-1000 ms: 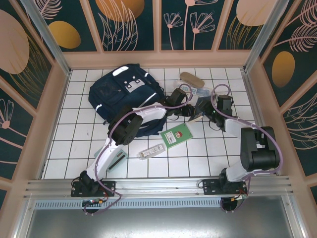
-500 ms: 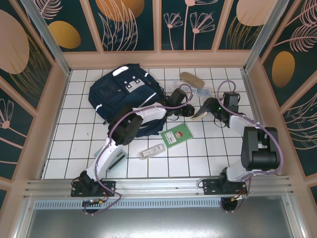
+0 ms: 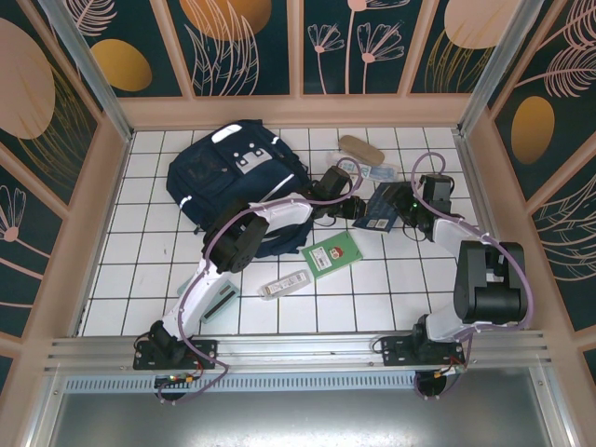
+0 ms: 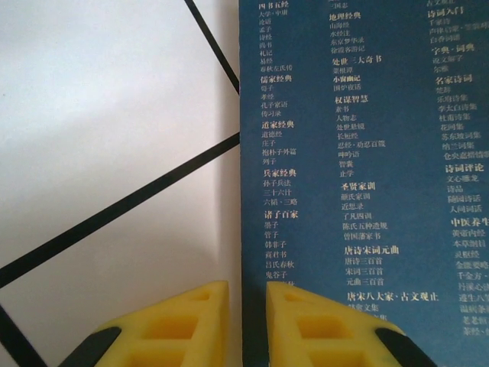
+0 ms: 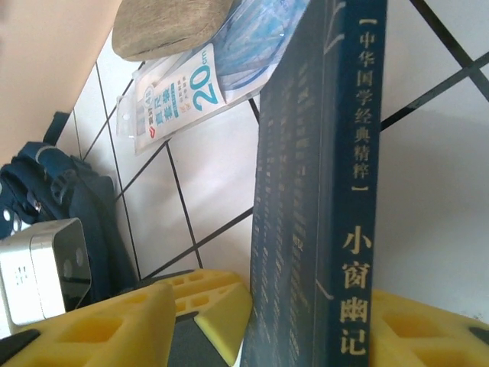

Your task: Pack books, pencil case, and school supplies into a backpack

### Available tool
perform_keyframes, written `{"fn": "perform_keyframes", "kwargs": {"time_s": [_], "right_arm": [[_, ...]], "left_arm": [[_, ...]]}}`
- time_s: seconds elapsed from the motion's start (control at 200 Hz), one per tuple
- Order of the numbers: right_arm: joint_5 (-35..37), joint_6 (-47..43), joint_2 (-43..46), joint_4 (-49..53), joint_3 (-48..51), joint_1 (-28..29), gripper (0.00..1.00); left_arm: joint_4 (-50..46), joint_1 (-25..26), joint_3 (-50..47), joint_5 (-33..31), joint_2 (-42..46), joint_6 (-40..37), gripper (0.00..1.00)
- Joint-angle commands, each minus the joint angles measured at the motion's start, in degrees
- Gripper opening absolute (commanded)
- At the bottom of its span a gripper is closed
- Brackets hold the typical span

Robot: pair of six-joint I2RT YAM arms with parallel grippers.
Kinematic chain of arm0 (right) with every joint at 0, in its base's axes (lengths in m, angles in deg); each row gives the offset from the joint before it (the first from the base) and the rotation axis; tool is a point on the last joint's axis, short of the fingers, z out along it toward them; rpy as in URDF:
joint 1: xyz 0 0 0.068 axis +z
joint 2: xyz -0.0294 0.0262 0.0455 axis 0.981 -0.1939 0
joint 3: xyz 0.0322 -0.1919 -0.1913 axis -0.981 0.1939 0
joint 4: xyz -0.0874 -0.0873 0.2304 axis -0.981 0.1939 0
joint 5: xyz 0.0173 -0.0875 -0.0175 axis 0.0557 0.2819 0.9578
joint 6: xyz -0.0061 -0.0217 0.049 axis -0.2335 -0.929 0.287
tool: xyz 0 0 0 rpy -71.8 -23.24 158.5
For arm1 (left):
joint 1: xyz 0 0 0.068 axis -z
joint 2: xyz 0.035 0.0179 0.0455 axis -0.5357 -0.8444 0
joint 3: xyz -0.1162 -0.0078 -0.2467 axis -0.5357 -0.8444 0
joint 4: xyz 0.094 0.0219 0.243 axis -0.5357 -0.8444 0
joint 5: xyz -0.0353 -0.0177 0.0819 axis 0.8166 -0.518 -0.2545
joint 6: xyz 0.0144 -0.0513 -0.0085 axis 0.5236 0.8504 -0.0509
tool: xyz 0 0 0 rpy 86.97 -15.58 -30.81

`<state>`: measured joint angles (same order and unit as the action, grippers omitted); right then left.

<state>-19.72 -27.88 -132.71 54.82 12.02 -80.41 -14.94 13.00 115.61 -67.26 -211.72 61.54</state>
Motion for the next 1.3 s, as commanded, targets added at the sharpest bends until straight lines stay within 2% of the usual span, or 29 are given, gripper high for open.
{"fn": "perform_keyframes", "kwargs": {"time_s": [0.0,0.065,0.13,0.245,0.405,0.631,0.721,0.826,0.911,1.001,1.296], "right_arm": [[-2.1,-0.8,1.4,2.6,-0.6,-0.4,0.25],[-2.4,-1.3,1.0,3.4,-0.8,-0.5,0.07],[-2.4,-1.3,1.6,3.3,-0.6,-0.6,0.00],[-2.2,-1.0,4.5,1.4,0.6,-0.9,0.00],[-3.1,0.9,10.8,-4.2,3.3,-1.0,0.00],[-5.4,2.5,18.7,-9.9,6.8,-0.9,0.00],[-6.5,2.4,20.5,-11.5,7.8,-0.8,0.00],[-7.0,2.2,21.3,-12.2,8.8,-0.8,0.00],[-8.4,2.5,21.3,-12.8,9.2,-0.8,0.00],[-9.3,3.0,21.9,-13.1,9.6,-0.7,0.00],[-9.3,3.9,23.7,-14.0,11.0,-0.6,0.00]], "left_arm": [[-3.6,-0.2,-1.4,0.1,0.6,-0.1,0.22],[-3.6,-0.3,-1.4,-0.1,0.9,-0.2,0.22],[-4.0,-0.5,-1.3,-0.9,1.8,-0.5,0.22],[-5.6,-1.1,-1.6,-4.0,6.0,-2.1,0.26],[-9.6,-1.6,-4.1,-15.1,14.8,-7.4,0.44],[-18.2,-2.1,-12.5,-34.1,24.6,-13.8,0.47],[-20.4,-2.1,-17.1,-38.5,28.0,-14.9,0.47],[-22.1,-2.1,-21.4,-39.1,30.9,-15.3,0.48],[-22.8,-2.1,-23.8,-37.6,32.3,-15.9,0.53],[-23.2,-2.1,-25.9,-36.5,33.0,-15.8,0.53],[-25.4,-2.0,-25.4,-34.8,30.6,-16.0,0.52]]}}
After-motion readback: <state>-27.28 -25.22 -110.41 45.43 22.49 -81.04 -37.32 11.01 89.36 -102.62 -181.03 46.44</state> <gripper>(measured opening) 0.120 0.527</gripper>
